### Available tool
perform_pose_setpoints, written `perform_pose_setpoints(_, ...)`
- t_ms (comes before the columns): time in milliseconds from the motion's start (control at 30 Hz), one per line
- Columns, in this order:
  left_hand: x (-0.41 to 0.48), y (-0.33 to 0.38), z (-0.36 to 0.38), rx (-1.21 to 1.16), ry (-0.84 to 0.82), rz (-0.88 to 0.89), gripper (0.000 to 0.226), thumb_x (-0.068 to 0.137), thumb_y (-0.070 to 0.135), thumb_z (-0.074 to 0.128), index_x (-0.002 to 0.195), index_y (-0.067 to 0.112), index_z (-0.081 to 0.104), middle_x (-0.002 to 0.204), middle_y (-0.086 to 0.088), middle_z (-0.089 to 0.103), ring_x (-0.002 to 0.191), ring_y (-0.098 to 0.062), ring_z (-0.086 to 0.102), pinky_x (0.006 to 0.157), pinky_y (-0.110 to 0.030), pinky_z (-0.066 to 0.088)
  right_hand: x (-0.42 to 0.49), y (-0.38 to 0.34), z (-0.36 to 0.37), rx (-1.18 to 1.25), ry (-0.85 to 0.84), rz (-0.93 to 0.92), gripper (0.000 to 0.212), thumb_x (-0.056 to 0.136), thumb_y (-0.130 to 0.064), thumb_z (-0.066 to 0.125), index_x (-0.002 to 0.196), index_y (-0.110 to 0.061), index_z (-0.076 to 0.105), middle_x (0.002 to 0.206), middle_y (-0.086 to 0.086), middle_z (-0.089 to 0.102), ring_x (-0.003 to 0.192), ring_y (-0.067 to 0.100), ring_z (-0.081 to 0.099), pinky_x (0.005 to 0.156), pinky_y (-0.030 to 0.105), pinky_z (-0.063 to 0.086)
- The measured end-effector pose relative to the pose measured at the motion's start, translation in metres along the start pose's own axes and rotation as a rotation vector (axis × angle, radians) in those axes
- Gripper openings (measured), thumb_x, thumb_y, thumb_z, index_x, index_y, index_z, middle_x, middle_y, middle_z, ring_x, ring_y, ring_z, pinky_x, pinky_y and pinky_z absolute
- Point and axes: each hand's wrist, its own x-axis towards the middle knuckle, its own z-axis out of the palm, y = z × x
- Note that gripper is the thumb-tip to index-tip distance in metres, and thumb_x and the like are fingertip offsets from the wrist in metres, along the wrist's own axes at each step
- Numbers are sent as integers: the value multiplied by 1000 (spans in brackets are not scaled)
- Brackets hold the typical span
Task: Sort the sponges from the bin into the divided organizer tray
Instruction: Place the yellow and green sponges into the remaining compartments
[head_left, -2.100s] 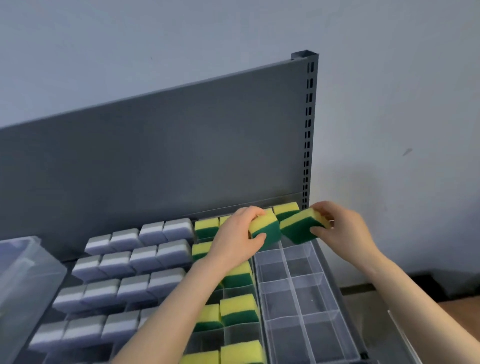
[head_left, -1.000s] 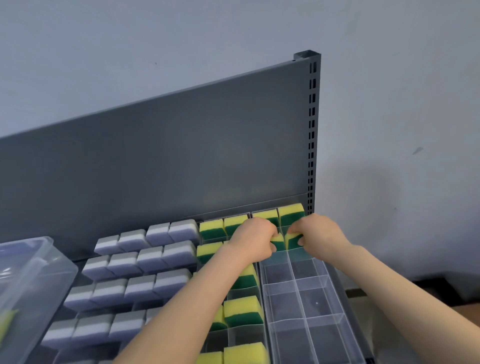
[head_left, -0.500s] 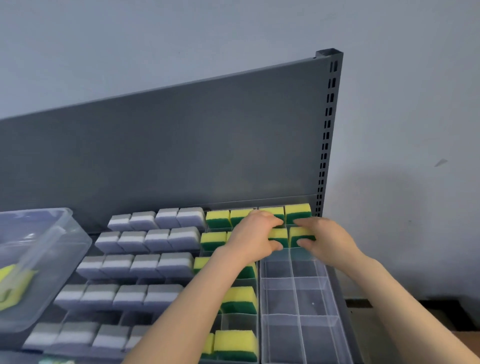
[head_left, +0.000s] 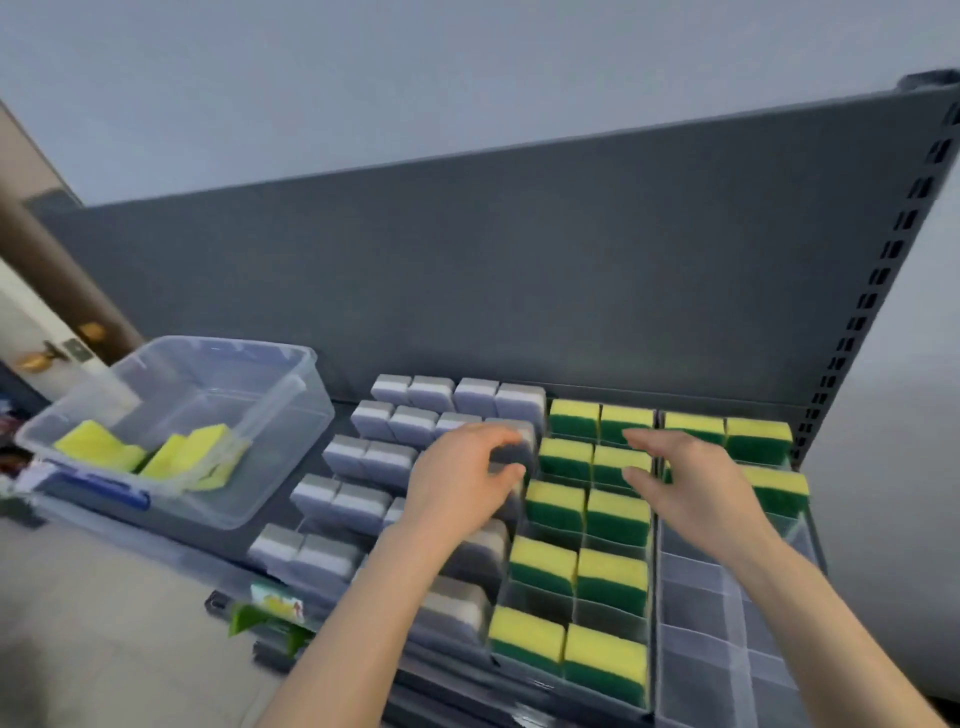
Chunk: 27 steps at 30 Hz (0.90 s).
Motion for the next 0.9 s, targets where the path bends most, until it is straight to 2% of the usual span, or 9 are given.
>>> perform_pose_setpoints(133,-22,-49,-33,78,50,-95,34,88,39,60,122,38,59,121,14,60,104,-10,59,85,-35,52,5,-43,24,-53,6,-58,46,88,-28,62,132,-26,51,132,-5,57,121,13,53,101,31,45)
perform_pose_setpoints(200,-35,-78,-50,120,59,-151,32,88,40,60,120,38,61,117,13,61,99,-11,59,81,-33,52,5,-68,38,-79,-4,-89,45,88,-28,62,131,-26,53,131,-5,58,120,13,54,101,30,45)
perform_pose_setpoints(300,-56,-126,-79,188,64,-217,32,86,41,61,118,36,63,115,10,63,103,-13,59,79,-30,50,4,-107,60,-137,-31,-126,42,88,-28,61,129,-24,56,129,-5,60,117,15,56,98,29,45)
perform_pose_setpoints(567,-115,-243,-166,375,76,-370,37,85,47,61,120,36,61,117,9,64,104,-18,61,73,-30,46,13,-220,109,-280,-76,-167,34,89,-33,54,123,-32,58,126,-8,61,111,17,57,87,29,47)
perform_pose_setpoints(700,-138,-292,-206,402,53,-409,35,86,47,60,119,36,61,113,10,65,101,-16,61,70,-30,47,13,-276,141,-306,-106,-215,28,89,-31,52,113,-25,63,117,-5,65,102,19,60,82,35,52)
perform_pose_setpoints(833,-151,-332,-232,393,73,-409,33,85,44,60,117,36,62,107,12,65,95,-14,62,71,-30,51,9,-314,171,-260,-116,-227,33,90,-30,52,123,-32,58,126,-13,59,113,13,55,88,30,49)
perform_pose_setpoints(900,-153,-345,-237,370,79,-405,34,85,44,60,118,37,62,107,14,65,96,-13,61,71,-29,50,6,-328,184,-235,-132,-226,34,90,-30,52,124,-33,57,126,-13,59,111,12,56,88,27,48)
